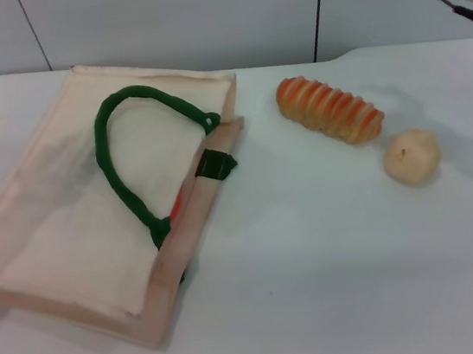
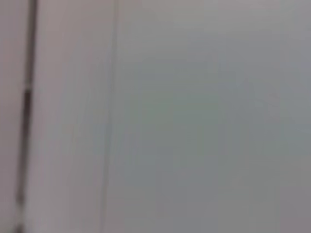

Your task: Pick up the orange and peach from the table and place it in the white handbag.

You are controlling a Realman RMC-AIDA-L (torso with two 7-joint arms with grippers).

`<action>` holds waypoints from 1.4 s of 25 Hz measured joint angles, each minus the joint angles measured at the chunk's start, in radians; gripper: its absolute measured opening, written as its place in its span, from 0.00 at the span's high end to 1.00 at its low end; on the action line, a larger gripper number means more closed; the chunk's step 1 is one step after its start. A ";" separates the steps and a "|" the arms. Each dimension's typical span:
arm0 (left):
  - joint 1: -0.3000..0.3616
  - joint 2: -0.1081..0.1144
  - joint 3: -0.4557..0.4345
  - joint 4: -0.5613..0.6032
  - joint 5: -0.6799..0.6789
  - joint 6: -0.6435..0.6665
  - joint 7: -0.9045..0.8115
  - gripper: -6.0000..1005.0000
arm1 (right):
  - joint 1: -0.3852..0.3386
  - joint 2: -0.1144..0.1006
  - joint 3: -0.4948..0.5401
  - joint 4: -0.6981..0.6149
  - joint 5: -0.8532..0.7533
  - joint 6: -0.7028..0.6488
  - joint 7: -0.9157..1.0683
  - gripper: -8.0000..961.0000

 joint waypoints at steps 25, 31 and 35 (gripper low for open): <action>-0.060 -0.120 -0.003 -0.294 -0.398 0.317 0.990 0.21 | -0.178 0.003 0.001 0.451 0.930 0.037 -0.834 0.08; -0.059 -0.121 -0.003 -0.295 -0.399 0.317 0.989 0.21 | -0.176 0.000 0.001 0.451 0.931 0.067 -0.834 0.08; -0.059 -0.121 -0.003 -0.296 -0.404 0.311 0.989 0.21 | -0.176 0.000 0.001 0.451 0.932 0.068 -0.833 0.08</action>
